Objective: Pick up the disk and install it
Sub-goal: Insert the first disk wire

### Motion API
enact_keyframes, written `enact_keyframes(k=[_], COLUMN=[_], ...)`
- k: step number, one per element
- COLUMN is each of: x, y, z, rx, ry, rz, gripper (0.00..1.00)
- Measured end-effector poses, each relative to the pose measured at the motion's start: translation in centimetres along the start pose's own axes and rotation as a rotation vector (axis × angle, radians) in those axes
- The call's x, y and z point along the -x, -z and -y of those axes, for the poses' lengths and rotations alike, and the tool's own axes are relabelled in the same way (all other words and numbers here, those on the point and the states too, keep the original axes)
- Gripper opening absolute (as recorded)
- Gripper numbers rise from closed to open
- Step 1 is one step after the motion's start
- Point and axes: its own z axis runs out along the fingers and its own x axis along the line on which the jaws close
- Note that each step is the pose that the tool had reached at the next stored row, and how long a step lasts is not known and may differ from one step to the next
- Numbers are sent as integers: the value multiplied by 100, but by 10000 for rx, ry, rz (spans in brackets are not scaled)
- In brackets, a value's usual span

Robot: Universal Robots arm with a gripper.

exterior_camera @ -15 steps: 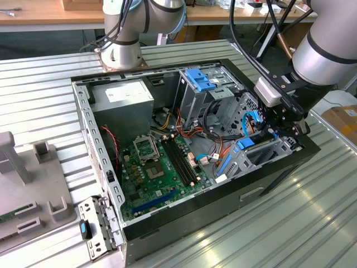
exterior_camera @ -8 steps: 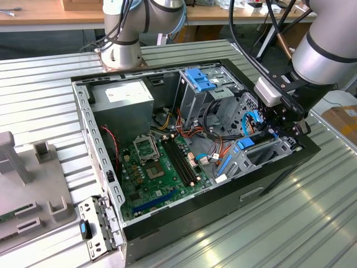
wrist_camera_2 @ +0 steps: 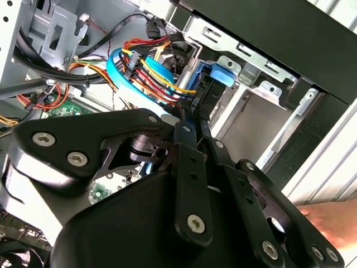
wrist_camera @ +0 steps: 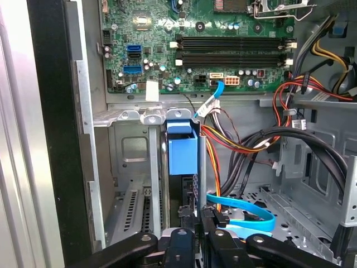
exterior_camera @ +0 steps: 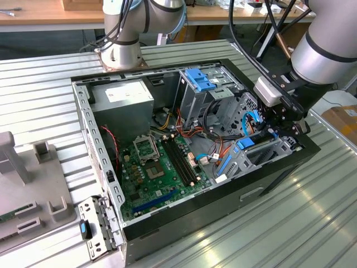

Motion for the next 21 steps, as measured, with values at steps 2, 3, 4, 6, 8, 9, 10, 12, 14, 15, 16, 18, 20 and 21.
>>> enact_keyframes(k=[2,3,4,6,8,9,10,12,14,15,16,18,20,21], x=[0,0,0,0,0,4,12,13,14,16,22,27,27,27], y=[0,0,0,-1,0,0,-1,-2,-1,-1,-1,-2,-2,-2], z=[0,0,0,1,1,1,0,-1,0,-1,-2,-3,-3,-3], rx=[6,7,7,2,1,0,-2,-11,-15,-15,-16,-16,-31,-32], ry=[73,76,77,100,101,102,90,11,-33,-34,-37,-49,-223,-224], rz=[6,7,5,-118,-133,-149,-168,-216,-224,-225,-226,-228,-258,-258], gripper=[16,16,16,16,16,16,16,16,16,16,16,16,16,16])
